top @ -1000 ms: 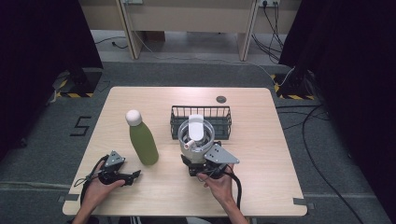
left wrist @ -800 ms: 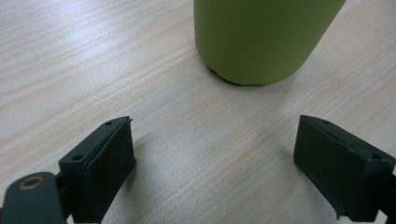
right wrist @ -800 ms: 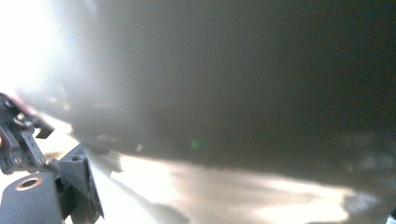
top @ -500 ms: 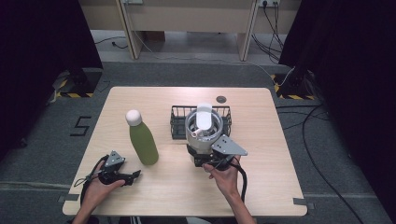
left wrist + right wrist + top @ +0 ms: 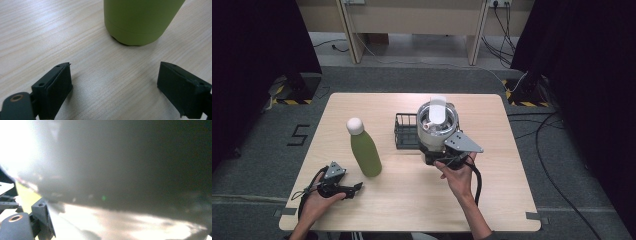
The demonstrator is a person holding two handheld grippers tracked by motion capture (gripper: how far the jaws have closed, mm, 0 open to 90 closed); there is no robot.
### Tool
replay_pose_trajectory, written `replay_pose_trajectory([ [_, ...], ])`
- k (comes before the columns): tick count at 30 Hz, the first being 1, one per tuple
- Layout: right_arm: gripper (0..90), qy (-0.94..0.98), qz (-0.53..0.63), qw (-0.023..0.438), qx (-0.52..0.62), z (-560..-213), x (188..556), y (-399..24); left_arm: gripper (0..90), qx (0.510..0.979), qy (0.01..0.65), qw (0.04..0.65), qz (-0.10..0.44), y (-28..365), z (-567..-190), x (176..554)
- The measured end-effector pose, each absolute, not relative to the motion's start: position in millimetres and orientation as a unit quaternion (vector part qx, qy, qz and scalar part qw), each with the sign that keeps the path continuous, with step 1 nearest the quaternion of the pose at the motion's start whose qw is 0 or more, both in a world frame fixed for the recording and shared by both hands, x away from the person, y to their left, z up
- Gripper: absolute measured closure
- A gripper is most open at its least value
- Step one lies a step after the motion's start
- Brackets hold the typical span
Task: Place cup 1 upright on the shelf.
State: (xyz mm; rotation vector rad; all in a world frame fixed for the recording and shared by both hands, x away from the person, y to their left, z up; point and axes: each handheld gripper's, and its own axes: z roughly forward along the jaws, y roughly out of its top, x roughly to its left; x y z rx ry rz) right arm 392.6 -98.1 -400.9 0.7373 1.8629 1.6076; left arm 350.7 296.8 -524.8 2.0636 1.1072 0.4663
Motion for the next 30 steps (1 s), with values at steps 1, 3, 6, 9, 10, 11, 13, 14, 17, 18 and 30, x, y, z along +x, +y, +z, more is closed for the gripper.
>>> replay_pose_trajectory([
  [1,10.4,0.695,0.599,0.286,0.276,-399,394,-99,11.5,0.804,0.431,0.368,0.182,297,-525,351],
  [3,10.4,0.694,0.598,0.290,0.276,-396,396,-101,11.5,0.804,0.431,0.368,0.182,297,-525,351],
  [6,10.4,0.695,0.594,0.293,0.279,-392,399,-104,11.5,0.804,0.431,0.368,0.182,297,-525,351],
  [9,10.4,0.694,0.592,0.296,0.283,-389,401,-106,11.5,0.804,0.431,0.368,0.182,297,-525,351],
  [10,10.4,0.693,0.592,0.296,0.286,-388,402,-107,11.5,0.804,0.431,0.368,0.182,297,-525,351],
  [11,10.4,0.692,0.592,0.298,0.285,-387,403,-108,11.5,0.804,0.431,0.368,0.181,297,-525,351],
  [13,10.4,0.691,0.592,0.299,0.288,-385,405,-110,11.5,0.804,0.431,0.368,0.181,297,-525,351],
  [14,10.4,0.691,0.590,0.300,0.289,-384,406,-111,11.5,0.804,0.431,0.368,0.181,297,-525,351],
  [17,10.4,0.691,0.586,0.305,0.293,-383,410,-113,11.4,0.804,0.431,0.368,0.182,297,-525,351],
  [18,10.4,0.691,0.586,0.306,0.294,-383,411,-114,11.5,0.804,0.431,0.368,0.181,297,-525,351],
  [30,10.4,0.693,0.577,0.311,0.301,-382,423,-114,11.4,0.804,0.431,0.368,0.181,297,-525,351],
])
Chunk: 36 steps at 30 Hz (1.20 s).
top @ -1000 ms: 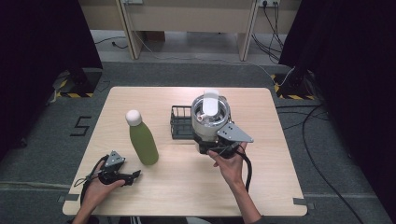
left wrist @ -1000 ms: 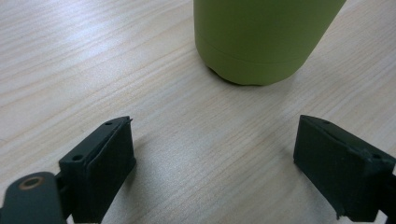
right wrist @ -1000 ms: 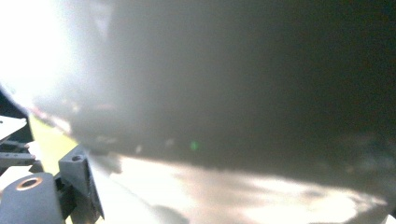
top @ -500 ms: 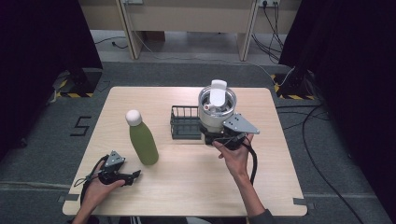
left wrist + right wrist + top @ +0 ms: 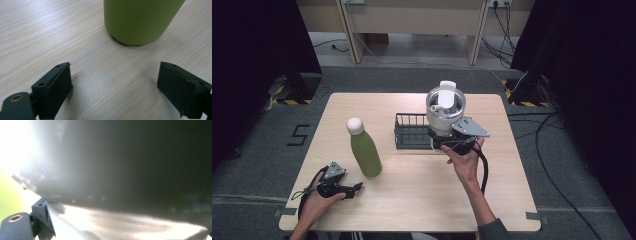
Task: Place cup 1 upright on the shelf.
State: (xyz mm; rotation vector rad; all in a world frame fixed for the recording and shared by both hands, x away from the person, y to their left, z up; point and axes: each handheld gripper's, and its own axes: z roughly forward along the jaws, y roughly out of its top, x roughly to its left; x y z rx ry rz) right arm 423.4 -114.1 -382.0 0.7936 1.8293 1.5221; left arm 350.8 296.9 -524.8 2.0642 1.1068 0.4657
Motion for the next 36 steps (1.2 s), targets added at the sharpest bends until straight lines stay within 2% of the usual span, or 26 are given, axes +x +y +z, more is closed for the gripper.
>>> replay_pose_trajectory([
  [14,10.4,0.687,0.574,0.324,0.306,-366,440,-112,11.2,0.804,0.431,0.368,0.181,297,-525,351],
  [36,10.4,0.680,0.561,0.337,0.330,-369,476,-112,11.2,0.804,0.431,0.368,0.181,297,-525,351],
])
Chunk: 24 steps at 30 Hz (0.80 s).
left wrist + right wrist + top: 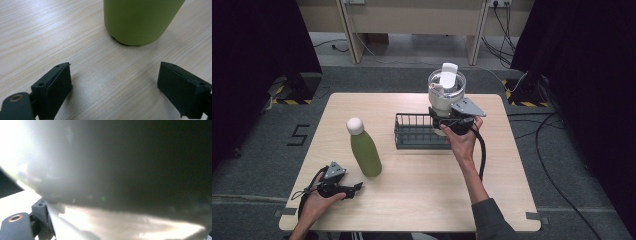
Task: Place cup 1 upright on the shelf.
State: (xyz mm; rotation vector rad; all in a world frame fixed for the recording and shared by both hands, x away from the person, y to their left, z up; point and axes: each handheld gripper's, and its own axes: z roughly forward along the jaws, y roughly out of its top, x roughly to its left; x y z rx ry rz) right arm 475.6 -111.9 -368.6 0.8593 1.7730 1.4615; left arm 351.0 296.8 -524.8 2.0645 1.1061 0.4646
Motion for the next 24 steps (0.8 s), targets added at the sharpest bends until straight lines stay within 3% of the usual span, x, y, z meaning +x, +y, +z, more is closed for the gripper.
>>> replay_pose_trajectory([
  [24,10.4,0.676,0.552,0.341,0.350,-390,508,-111,11.0,0.805,0.429,0.368,0.180,297,-525,351],
])
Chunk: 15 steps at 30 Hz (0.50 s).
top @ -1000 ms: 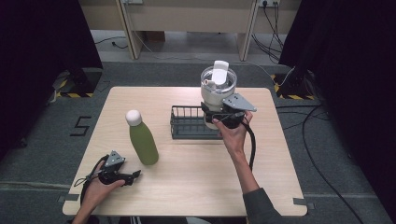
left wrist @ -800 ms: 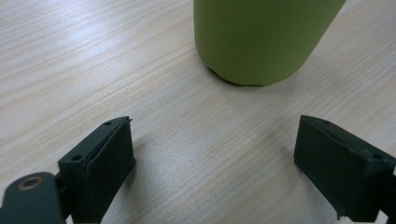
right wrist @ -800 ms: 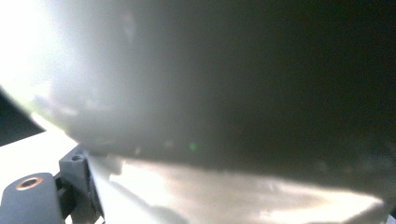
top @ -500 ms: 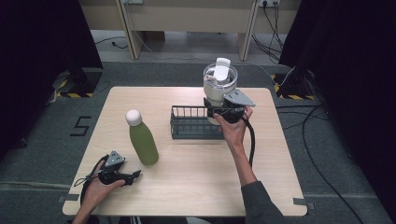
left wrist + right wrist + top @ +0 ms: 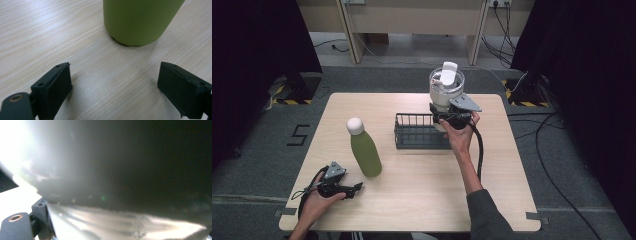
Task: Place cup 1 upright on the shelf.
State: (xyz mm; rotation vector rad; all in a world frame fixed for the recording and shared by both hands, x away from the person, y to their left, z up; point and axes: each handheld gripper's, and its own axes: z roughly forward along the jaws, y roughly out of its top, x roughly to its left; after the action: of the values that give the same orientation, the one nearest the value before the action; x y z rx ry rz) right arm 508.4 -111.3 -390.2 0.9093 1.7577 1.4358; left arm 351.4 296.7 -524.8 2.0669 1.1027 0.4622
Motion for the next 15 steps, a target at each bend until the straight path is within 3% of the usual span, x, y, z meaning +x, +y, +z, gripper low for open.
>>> replay_pose_trajectory([
  [15,10.4,0.676,0.542,0.341,0.364,-412,516,-116,11.0,0.805,0.429,0.368,0.180,297,-525,352],
])
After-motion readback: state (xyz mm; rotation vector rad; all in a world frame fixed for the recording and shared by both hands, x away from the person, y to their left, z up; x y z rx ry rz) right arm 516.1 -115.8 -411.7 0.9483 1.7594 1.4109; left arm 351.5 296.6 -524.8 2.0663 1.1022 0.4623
